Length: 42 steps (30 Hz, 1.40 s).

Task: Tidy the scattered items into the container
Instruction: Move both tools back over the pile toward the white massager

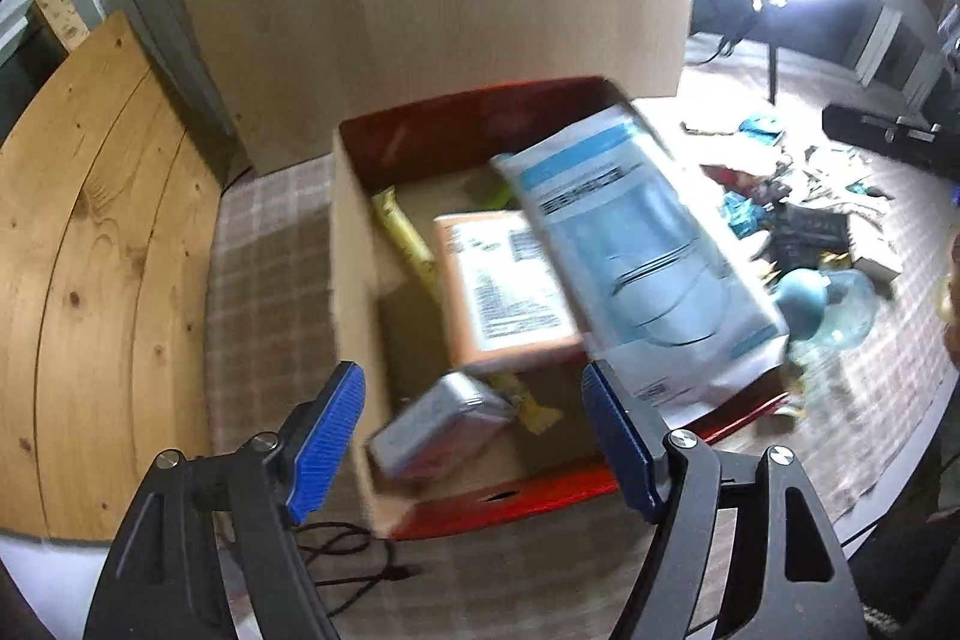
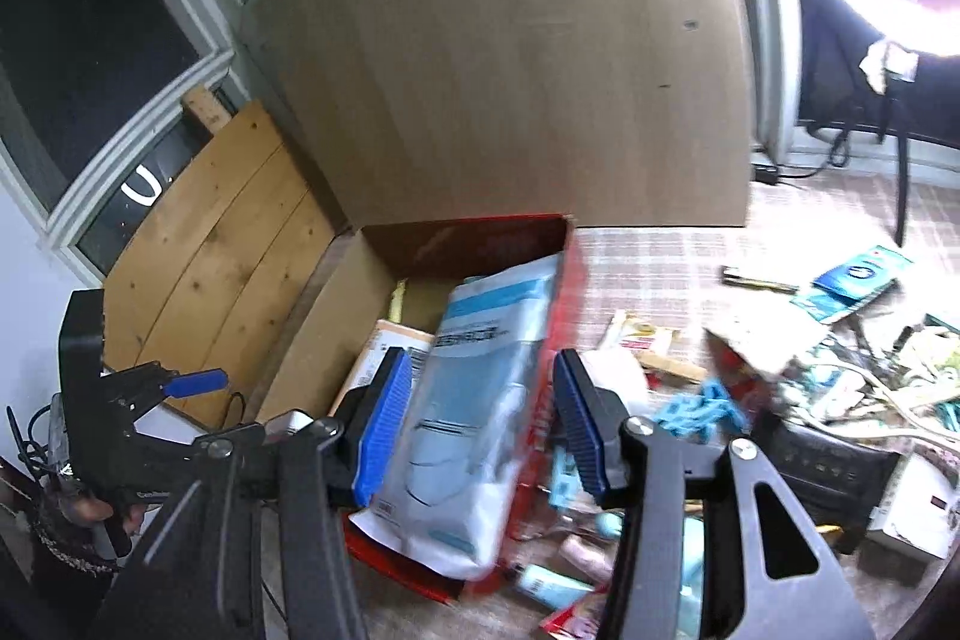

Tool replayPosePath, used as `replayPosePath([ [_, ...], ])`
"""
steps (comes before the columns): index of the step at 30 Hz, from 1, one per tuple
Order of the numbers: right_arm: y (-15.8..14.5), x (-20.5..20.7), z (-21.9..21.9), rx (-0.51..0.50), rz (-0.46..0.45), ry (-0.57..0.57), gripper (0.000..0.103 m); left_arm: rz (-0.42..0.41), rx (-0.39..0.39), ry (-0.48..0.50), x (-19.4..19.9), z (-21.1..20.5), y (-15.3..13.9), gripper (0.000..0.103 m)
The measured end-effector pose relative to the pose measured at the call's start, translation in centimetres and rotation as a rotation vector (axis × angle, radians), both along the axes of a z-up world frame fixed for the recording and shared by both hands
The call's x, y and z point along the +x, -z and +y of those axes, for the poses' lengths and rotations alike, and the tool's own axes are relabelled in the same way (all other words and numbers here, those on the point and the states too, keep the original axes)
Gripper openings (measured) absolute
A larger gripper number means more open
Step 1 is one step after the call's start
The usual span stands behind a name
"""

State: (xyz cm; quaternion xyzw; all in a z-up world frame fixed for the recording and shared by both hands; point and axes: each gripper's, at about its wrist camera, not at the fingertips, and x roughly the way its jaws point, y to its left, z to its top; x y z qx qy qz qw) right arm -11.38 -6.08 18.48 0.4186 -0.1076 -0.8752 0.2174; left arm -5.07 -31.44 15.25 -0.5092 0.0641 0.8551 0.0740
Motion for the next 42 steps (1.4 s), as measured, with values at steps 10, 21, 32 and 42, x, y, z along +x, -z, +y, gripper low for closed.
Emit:
replayPosePath([
  [10,0.6,3.3,12.6,-0.022,-0.013,0.108,0.049,0.06,0.044,0.043,1.2,8.5,-1.2,0.074],
  [21,1.6,6.4,28.1,0.011,-0.029,0.164,0.049,0.046,0.118,0.109,0.7,19.9,-0.3,0.074],
  [32,3.3,5.2,33.5,0.033,-0.043,0.037,0.049,0.016,0.145,0.094,-1.9,26.9,1.2,0.074],
  [42,5.5,-1.4,28.7,0.094,-0.049,-0.205,0.049,-0.09,0.069,0.127,-4.8,28.6,3.8,0.075],
])
